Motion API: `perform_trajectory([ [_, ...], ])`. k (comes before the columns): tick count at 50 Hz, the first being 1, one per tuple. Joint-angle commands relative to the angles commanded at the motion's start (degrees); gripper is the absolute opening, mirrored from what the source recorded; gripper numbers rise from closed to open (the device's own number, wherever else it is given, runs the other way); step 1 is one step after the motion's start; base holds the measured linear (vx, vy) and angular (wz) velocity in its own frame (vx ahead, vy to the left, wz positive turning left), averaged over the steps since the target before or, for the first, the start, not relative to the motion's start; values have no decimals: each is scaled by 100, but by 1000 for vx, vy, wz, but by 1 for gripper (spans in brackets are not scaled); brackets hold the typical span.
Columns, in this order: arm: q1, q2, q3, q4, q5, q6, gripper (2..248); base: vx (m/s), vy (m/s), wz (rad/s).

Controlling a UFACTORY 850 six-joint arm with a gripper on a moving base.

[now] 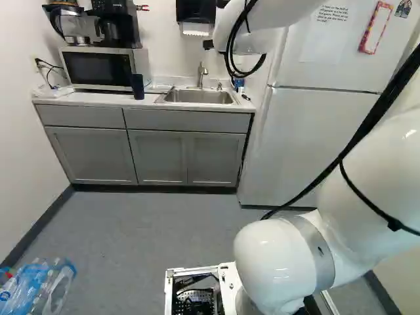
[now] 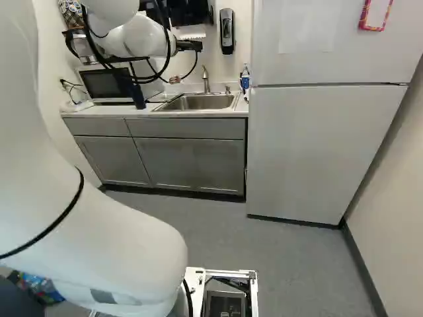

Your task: Rinse the cup and place it in the tray

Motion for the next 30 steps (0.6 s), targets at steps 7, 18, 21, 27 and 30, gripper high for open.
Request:
perform_trajectory([
  [7,-1,-15,-96,0,-104,0,247,0,0,0],
  [18,-2,-41,-248,0,-241,0,247,0,0,0],
  [21,-2,-47,-254,0,-241,0,247,0,0,0],
  [27,-2,-47,-254,0,-241,0,247,0,0,0],
  [30,-2,-47,-254,0,-241,0,247,0,0,0],
])
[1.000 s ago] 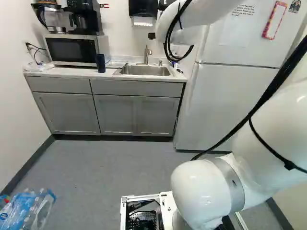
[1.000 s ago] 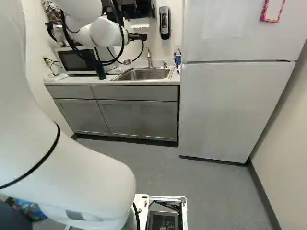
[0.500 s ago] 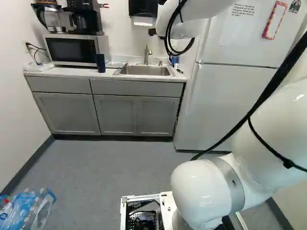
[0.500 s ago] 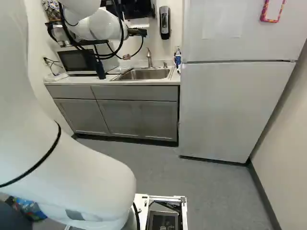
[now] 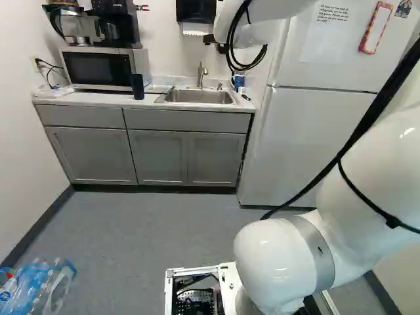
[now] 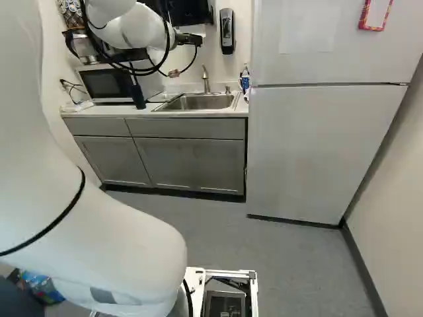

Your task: Rinse the cup and place it in the tray

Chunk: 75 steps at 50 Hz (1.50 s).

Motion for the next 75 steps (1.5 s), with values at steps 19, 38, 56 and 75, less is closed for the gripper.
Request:
perform_trajectory([
  [19,0,0,0,0,0,0,247,0,0,0],
  [38,0,0,0,0,0,0,247,0,0,0],
  [56,0,0,0,0,0,0,247,3,-3,47],
  [75,0,0,0,0,0,0,247,62,2,-6],
])
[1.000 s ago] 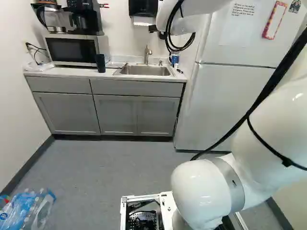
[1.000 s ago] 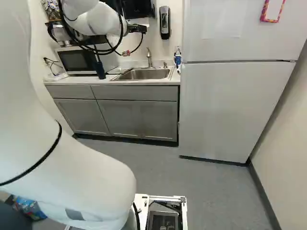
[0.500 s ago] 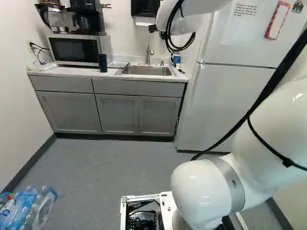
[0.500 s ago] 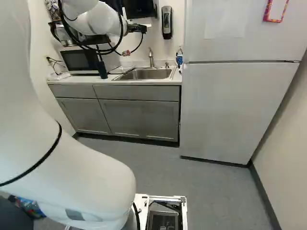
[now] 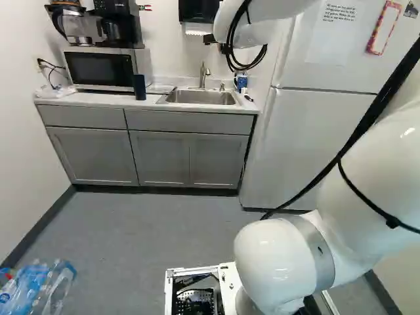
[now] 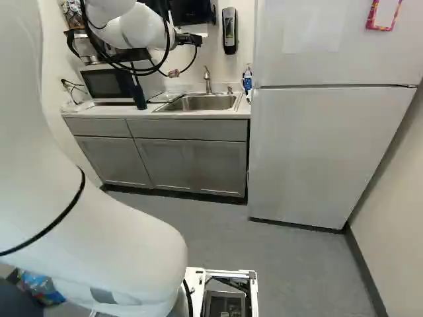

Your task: Rinse the cup and place it in the tray

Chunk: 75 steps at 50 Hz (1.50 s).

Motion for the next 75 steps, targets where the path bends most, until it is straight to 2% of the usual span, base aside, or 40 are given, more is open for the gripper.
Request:
perform_trajectory([
  [75,0,0,0,0,0,0,247,98,4,1],
])
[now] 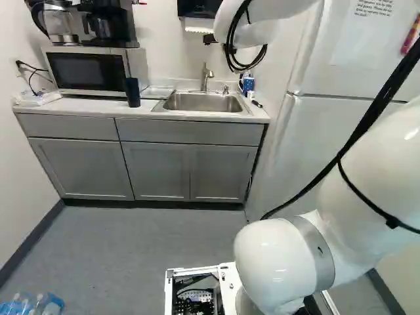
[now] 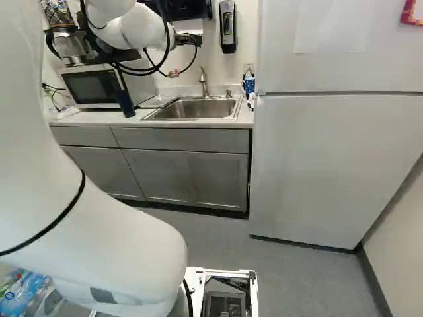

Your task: Rinse the cup and place it in the tray

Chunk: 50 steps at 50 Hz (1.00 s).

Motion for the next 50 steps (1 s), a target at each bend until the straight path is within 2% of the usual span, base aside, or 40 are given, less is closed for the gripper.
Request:
perform_trajectory([
  [50,0,0,0,0,0,0,247,104,28,145],
])
